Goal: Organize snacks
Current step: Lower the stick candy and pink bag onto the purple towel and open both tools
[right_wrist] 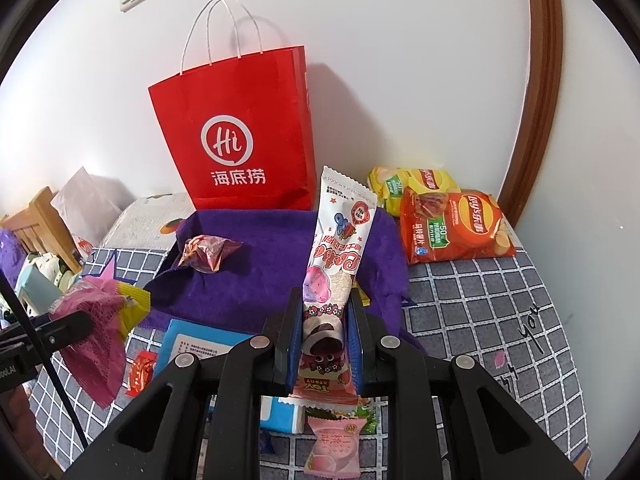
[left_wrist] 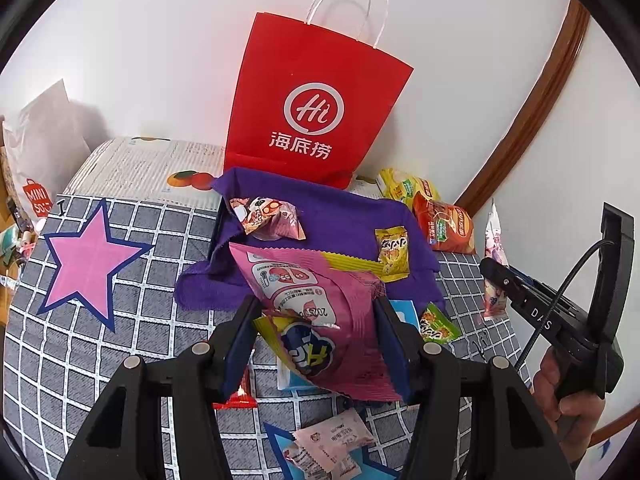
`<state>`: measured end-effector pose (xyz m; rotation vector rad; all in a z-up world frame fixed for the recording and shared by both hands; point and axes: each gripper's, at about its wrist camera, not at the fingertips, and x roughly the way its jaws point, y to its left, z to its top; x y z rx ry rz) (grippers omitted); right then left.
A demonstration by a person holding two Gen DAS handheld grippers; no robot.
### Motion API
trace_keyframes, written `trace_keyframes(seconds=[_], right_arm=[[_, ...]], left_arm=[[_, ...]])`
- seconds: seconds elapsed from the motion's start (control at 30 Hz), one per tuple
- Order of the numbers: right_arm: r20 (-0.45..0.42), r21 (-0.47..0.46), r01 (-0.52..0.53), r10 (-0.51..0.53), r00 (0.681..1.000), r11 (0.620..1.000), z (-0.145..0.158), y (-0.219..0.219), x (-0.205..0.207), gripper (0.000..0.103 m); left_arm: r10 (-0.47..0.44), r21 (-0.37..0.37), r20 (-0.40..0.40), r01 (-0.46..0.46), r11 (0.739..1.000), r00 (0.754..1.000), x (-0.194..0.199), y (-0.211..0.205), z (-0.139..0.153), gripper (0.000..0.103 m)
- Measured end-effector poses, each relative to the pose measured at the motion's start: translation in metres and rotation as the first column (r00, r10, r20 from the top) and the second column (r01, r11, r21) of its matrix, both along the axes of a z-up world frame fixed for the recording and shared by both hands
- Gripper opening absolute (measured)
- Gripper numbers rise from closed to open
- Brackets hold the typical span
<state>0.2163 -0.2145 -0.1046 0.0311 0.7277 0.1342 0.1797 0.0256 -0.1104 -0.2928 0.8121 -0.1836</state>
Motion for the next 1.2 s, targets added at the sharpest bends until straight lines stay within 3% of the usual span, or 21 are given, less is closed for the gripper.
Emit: trace_keyframes(seconds=[1.2], right_arm=[[-0.068,0.007,-0.038,0.039,0.997,0.999,-0.035,0.027,0.056,0.02]], left_arm=[[0.015,-0.032,-0.052,-0.016,0.999,0.999,0.045,0.008,-0.031,0.055]])
